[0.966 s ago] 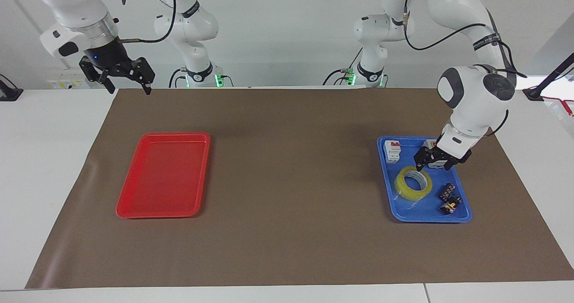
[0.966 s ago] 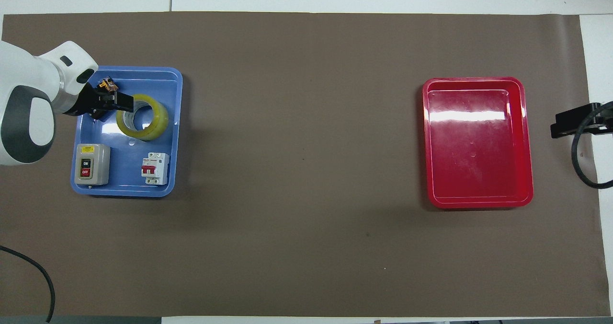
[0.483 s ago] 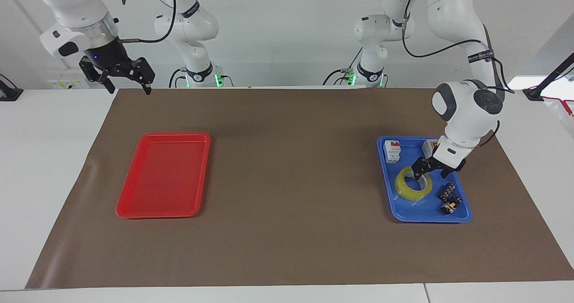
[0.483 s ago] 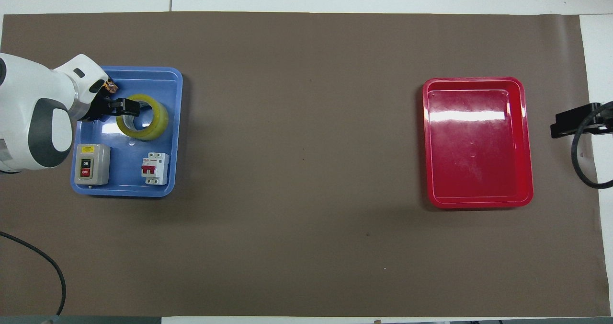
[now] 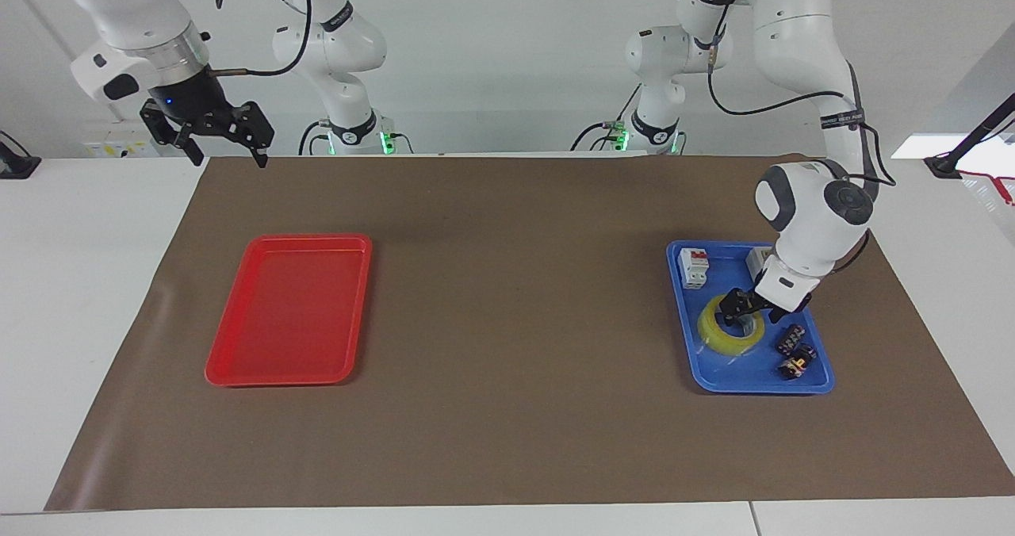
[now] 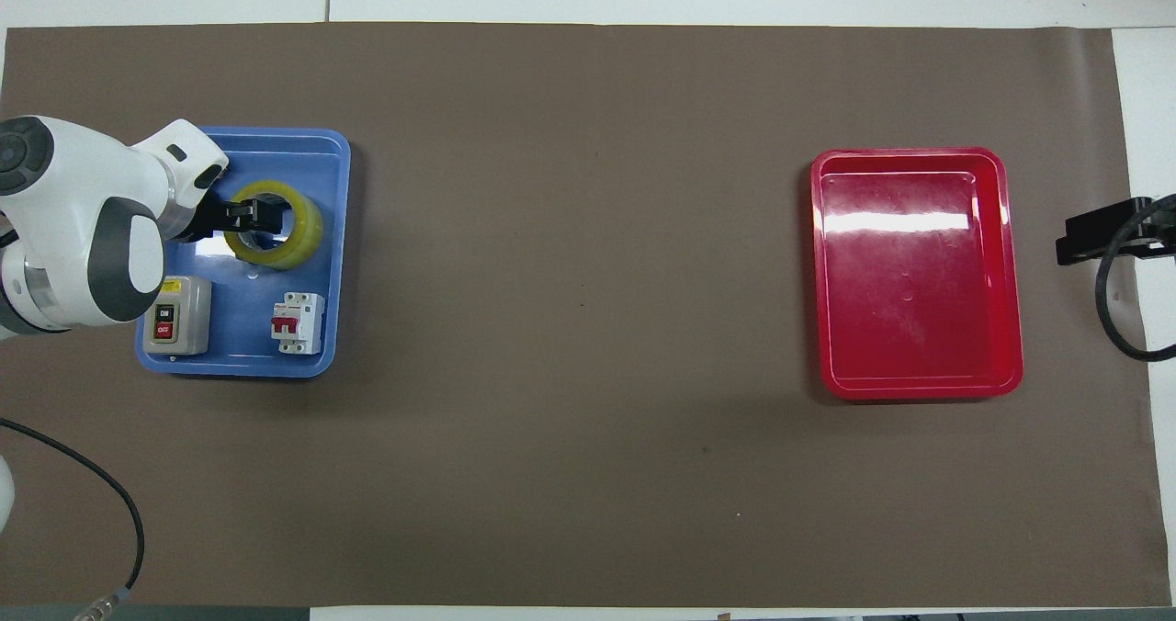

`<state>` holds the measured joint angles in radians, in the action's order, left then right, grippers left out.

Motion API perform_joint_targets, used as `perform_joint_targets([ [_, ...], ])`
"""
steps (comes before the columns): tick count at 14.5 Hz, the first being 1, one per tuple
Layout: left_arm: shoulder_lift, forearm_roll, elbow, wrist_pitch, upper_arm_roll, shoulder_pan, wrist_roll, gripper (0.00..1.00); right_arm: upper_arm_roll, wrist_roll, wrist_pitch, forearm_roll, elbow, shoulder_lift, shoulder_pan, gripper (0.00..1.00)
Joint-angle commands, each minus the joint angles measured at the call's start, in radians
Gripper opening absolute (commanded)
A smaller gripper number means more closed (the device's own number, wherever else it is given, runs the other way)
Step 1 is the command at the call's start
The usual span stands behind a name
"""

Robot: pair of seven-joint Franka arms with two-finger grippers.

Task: Place and move tape with both arms
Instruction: 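Lower the left gripper into the yellow tape roll in the blue tray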

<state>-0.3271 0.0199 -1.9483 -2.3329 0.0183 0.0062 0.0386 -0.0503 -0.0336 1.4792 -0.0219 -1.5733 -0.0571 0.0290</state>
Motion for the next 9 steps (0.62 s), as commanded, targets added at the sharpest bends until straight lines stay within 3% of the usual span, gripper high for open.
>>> perform_joint_targets([
  [1, 0.011, -0.011, -0.024, -0.029, -0.001, 0.014, 0.003, 0.41, 0.003, -0.02, 0.0, 0.013, -0.014, -0.01, -0.014, 1.0],
  [2, 0.011, -0.011, -0.023, -0.031, -0.001, 0.014, 0.003, 0.14, 0.003, -0.022, 0.0, 0.013, -0.014, -0.012, -0.012, 1.0],
  [3, 0.011, -0.011, -0.023, -0.031, -0.001, 0.014, 0.007, 0.0, 0.003, -0.022, 0.0, 0.013, -0.014, -0.012, -0.012, 1.0],
  [9, 0.023, -0.011, -0.018, -0.016, -0.001, 0.014, 0.009, 0.0, 0.003, -0.02, 0.0, 0.013, -0.014, -0.012, -0.011, 1.0],
])
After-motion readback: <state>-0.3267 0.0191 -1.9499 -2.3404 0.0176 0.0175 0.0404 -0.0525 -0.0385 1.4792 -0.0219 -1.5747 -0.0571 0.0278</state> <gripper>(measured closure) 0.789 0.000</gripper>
